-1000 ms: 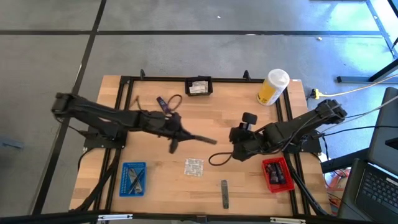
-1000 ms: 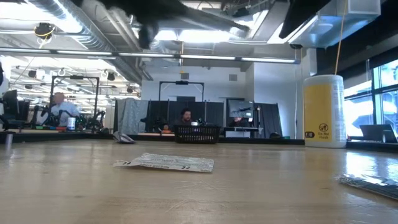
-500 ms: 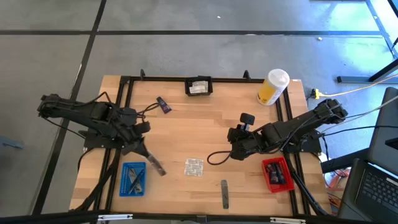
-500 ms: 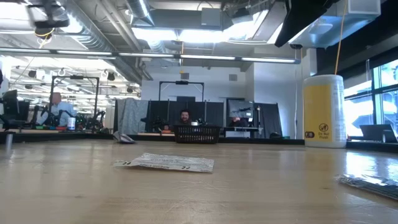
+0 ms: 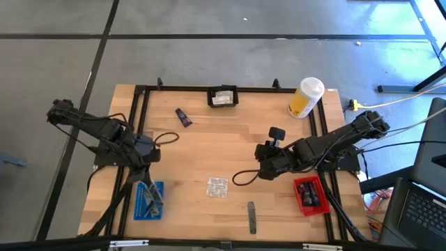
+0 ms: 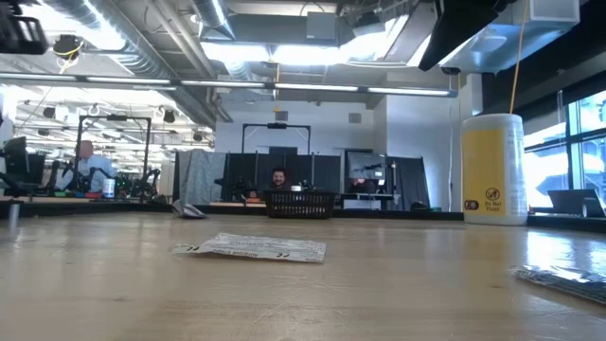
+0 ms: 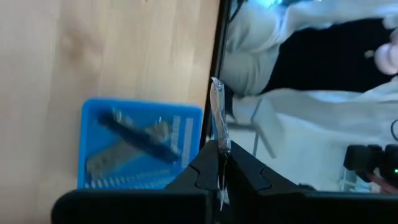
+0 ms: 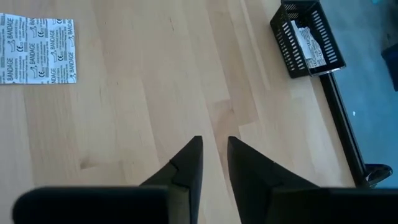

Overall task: Pick & Place Travel size toiletries
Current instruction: Put the black comb into the blue bin, then put the white bandage into the black bin

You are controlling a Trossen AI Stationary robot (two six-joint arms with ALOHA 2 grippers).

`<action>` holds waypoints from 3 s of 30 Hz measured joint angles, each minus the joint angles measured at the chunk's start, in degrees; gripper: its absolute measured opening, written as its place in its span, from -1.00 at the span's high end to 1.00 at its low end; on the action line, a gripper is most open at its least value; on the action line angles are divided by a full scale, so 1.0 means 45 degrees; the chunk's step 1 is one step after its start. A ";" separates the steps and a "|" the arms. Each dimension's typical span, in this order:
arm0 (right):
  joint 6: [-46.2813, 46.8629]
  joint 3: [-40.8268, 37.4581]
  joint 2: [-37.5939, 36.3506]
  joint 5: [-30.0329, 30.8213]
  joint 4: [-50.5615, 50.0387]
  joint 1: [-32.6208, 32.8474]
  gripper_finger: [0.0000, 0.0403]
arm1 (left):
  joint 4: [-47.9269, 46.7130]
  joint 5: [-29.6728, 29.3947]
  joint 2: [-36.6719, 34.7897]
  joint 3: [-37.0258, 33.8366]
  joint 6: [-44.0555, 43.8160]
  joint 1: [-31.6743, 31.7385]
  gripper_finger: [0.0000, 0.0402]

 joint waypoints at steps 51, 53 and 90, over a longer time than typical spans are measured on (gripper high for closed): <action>-0.0210 0.0000 0.0000 0.0345 0.0053 -0.0024 0.61 | -0.0260 -0.0819 0.4255 -0.0010 -0.0507 -0.3008 0.26; -0.0215 0.0000 0.0000 0.0345 0.0053 -0.0024 0.62 | 0.0041 -0.0533 0.4255 -0.0010 -0.0659 -0.3008 0.24; -0.0698 -0.0005 0.0000 0.0469 0.1083 -0.0228 0.65 | -0.3428 0.0366 0.4255 -0.0010 -0.1799 -0.2012 0.36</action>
